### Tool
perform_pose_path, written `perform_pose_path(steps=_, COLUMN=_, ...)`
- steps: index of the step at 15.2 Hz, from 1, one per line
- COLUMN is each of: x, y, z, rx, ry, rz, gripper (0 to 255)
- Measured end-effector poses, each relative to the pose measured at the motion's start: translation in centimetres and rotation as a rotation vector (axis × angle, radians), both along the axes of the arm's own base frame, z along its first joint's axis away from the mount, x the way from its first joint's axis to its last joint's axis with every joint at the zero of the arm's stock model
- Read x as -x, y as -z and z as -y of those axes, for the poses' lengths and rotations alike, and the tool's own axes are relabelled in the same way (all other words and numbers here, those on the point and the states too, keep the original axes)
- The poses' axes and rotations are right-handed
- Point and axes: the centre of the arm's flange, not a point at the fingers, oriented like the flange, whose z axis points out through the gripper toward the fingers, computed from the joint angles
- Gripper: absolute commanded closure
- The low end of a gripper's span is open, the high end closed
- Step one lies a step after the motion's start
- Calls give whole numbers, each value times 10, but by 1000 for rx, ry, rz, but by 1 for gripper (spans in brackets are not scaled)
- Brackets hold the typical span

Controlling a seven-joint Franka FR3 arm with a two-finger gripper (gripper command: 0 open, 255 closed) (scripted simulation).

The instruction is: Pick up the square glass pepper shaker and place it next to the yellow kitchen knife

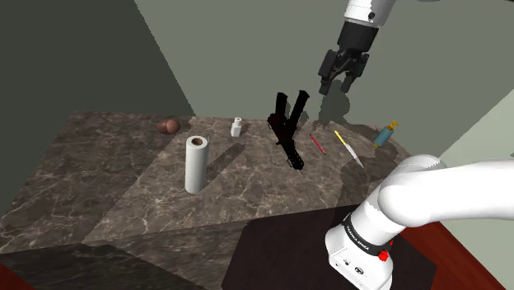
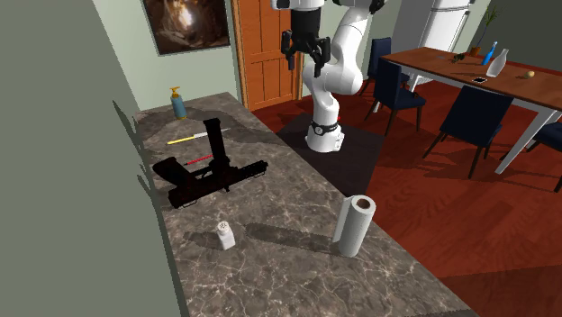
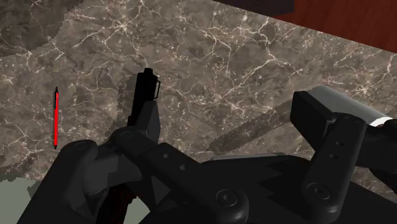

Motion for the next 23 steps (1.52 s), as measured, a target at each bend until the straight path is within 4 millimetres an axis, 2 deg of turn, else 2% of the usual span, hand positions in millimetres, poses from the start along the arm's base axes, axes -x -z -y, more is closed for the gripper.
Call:
perform_pose_path(steps=2, x=-5, y=3, z=0, rx=-1, ry=3, rz=-2, gripper=0)
perform_pose_path(steps=7, x=-56, y=37, z=0, rx=-5, ry=35, rz=-17, gripper=0)
perform_pose_path(steps=16, x=-151, y=112, z=5, rx=-14, ry=97, rz=-47, gripper=0)
perform_pose_path(steps=23, x=-227, y=173, z=17, rx=-21, ry=146, rz=-70, gripper=0)
